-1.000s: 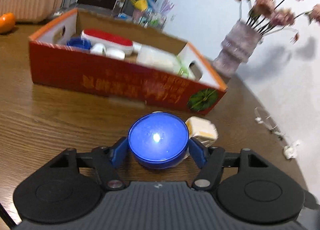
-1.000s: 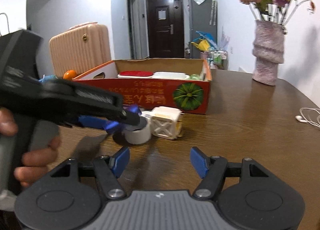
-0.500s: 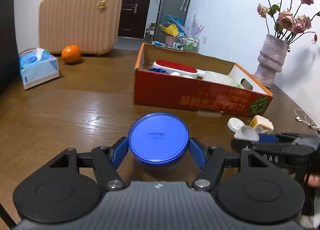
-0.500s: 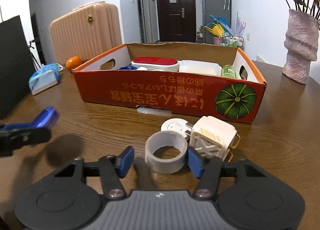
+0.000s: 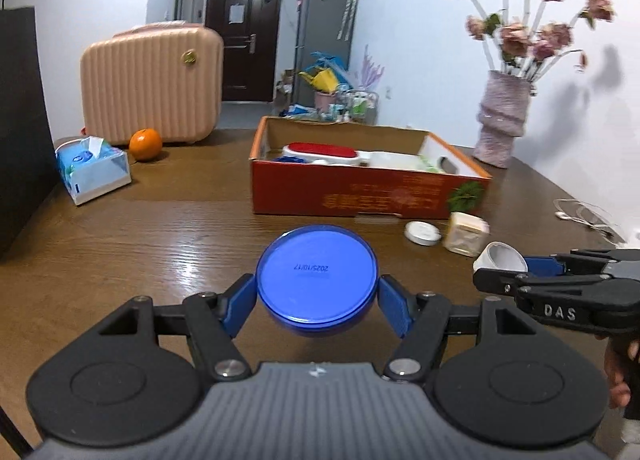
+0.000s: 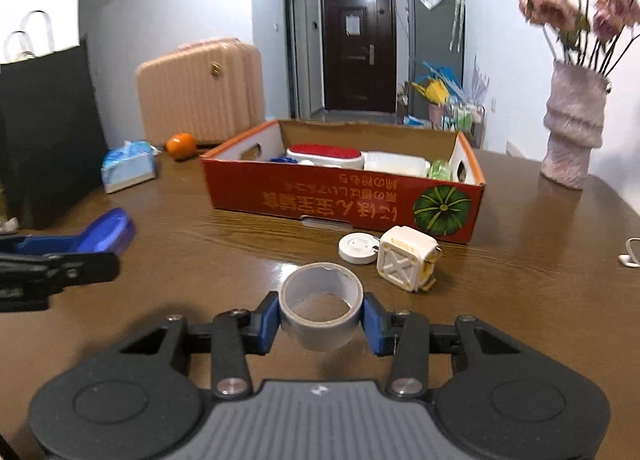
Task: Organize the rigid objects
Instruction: 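Carry the blue lid and tape roll into the box and release them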
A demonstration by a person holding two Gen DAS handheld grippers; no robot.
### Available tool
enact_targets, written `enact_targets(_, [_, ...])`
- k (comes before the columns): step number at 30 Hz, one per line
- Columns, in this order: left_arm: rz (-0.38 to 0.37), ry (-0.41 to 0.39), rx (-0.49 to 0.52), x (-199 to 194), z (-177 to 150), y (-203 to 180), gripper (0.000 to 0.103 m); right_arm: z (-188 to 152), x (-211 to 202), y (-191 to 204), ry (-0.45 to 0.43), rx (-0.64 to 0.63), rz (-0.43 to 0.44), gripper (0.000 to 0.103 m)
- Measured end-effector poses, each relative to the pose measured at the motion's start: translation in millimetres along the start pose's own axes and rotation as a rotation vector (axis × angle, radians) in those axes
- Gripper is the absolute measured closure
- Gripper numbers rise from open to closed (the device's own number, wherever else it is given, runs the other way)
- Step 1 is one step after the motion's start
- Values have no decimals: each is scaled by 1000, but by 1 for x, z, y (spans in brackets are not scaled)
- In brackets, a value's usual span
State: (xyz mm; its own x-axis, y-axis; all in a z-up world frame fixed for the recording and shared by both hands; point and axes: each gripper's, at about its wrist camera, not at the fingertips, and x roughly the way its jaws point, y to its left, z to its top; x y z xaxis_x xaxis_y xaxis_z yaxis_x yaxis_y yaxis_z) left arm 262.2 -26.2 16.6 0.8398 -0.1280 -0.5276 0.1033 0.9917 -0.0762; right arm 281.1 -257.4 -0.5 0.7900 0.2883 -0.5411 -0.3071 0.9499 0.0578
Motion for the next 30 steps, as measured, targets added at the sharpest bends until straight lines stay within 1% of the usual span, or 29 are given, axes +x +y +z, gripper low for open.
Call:
enact_targets(6, [-44, -25, 58, -40, -10, -35, 35, -26, -63, 4, -54, -1, 27, 61])
enact_targets(11, [-76, -56, 109, -62, -15, -62, 35, -33, -85, -2, -83, 19, 19, 61])
enact_targets(15, [-78, -60, 124, -65, -16, -72, 35, -33, -87, -8, -97, 30, 23, 61])
enact_targets(19, [-70, -53, 130, -53, -10, -70, 35, -21, -74, -14, -111, 45, 34, 61])
enact_targets(22, [-83, -64, 135, -35, 11, -64, 35, 6, -58, -20, -142, 29, 38, 61])
enact_targets(24, [-95, -66, 137, -16, 33, -58, 35, 28, -41, -26, -161, 14, 30, 61])
enact_targets(27, [-109, -53, 143, 21, 70, -49, 35, 67, -3, -39, -161, 13, 42, 61])
enact_targets(30, [-145, 0, 149, 72, 108, -43, 35, 103, 46, -56, -127, 39, 65, 61])
